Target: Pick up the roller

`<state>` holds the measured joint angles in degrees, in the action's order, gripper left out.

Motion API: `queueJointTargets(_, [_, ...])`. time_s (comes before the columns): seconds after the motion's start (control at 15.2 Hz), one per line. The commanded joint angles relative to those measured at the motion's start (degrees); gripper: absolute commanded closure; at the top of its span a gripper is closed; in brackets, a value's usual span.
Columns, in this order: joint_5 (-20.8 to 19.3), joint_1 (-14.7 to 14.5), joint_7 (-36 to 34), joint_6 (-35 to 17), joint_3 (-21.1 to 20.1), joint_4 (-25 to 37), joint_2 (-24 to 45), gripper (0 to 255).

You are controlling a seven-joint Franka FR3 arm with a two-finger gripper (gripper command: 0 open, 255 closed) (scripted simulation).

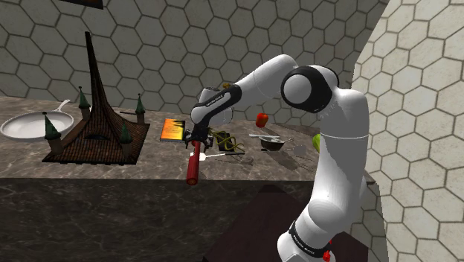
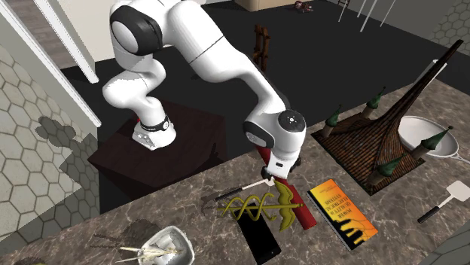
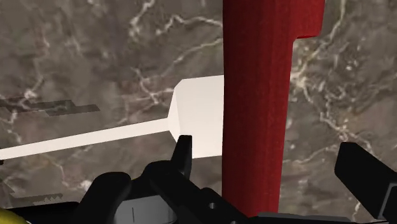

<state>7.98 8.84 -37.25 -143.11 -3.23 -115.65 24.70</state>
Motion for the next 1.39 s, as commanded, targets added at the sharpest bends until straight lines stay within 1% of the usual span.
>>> queueJointTargets(0.0, [0.1,0.0,0.1,-0.8,0.0,0.2,1.0,0])
queueJointTargets(0.07, [0.1,0.0,0.1,-0.8,0.0,0.2,1.0,0])
queueJointTargets(0.13, [0.0,0.0,0.0,-0.8,0.0,0.2,0.9,255])
queueJointTargets(0.73, [0.1,0.0,0.1,-0.8,0.0,0.2,1.0,255])
queueJointTargets(1.32, [-0.4,-0.1,-0.7,4.7,0.2,0.8,-4.0,255])
